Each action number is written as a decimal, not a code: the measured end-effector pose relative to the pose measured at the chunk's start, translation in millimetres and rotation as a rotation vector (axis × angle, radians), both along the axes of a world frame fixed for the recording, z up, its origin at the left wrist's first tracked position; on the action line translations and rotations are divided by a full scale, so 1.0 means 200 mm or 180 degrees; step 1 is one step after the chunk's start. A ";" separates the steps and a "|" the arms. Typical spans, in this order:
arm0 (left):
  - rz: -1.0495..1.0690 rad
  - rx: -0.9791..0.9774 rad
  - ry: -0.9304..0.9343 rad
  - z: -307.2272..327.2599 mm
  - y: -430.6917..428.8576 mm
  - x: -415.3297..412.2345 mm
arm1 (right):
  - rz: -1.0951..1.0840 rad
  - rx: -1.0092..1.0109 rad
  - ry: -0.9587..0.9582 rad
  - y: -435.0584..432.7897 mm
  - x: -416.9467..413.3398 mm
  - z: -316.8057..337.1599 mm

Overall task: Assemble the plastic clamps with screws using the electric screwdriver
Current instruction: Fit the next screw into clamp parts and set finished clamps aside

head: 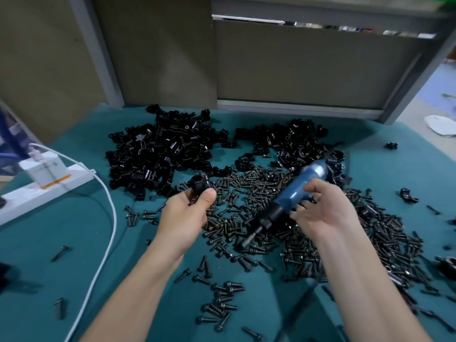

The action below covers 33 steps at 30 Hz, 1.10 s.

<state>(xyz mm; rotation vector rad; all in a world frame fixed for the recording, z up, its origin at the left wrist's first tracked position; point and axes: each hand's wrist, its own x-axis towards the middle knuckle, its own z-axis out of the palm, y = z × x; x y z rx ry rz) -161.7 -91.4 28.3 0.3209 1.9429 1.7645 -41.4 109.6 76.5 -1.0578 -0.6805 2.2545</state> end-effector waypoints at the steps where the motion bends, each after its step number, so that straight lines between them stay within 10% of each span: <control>1: 0.0065 -0.0024 0.0068 -0.01 0.00 0.00 | 0.0005 0.0133 -0.0020 -0.01 0.02 0.02; 11: 0.0112 -0.0596 0.1814 0.08 0.03 0.14 | 0.1519 0.2038 -0.0468 -0.48 0.00 0.06; 18: 0.0164 -0.1414 0.2898 0.32 -0.09 0.14 | 0.1162 0.2325 -0.0537 -0.55 -0.12 0.06; 29: 0.2737 -0.0194 0.0741 0.14 -0.95 0.04 | 0.3775 0.2192 -0.0021 -1.42 -0.55 0.03; 33: 0.3506 -0.0985 0.0712 0.04 -1.13 0.07 | 0.3771 0.4134 -0.1013 -1.66 -0.69 -0.09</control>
